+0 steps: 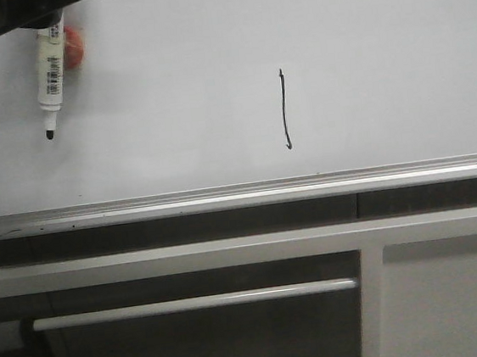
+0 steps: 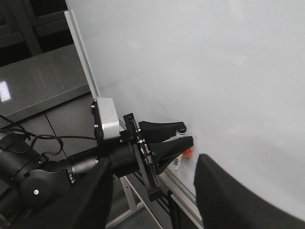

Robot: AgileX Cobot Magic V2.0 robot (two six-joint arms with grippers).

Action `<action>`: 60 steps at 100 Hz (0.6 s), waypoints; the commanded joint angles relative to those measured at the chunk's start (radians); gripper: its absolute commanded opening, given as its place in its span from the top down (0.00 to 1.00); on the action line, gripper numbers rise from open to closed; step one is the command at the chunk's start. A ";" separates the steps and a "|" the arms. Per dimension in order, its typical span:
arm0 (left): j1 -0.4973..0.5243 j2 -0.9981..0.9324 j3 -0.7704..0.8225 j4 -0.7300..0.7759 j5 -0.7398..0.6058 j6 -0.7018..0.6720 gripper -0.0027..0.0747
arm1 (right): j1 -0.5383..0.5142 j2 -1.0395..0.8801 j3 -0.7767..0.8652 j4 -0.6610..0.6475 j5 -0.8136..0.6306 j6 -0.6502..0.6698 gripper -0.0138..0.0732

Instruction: Write number 1 on whiteboard

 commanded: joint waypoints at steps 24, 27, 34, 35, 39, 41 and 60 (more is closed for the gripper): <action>0.016 -0.017 -0.033 -0.028 -0.105 -0.005 0.50 | -0.006 -0.007 -0.033 0.036 -0.045 -0.003 0.43; 0.016 -0.017 -0.033 -0.028 -0.105 -0.005 0.47 | -0.006 -0.007 -0.033 0.036 -0.045 -0.003 0.43; 0.016 -0.019 -0.033 -0.042 -0.105 -0.005 0.37 | -0.006 -0.007 -0.033 0.036 -0.045 -0.003 0.43; 0.016 -0.019 -0.033 -0.046 -0.105 -0.005 0.36 | -0.006 -0.007 -0.033 0.036 -0.045 -0.003 0.43; 0.016 -0.023 -0.033 -0.060 -0.103 -0.005 0.32 | -0.006 -0.007 -0.033 0.036 -0.045 -0.003 0.43; 0.016 -0.023 -0.033 -0.067 -0.103 -0.005 0.31 | -0.006 -0.007 -0.033 0.036 -0.045 -0.003 0.43; -0.011 -0.071 -0.011 -0.113 -0.099 0.020 0.30 | -0.006 -0.007 -0.033 0.036 -0.045 -0.003 0.43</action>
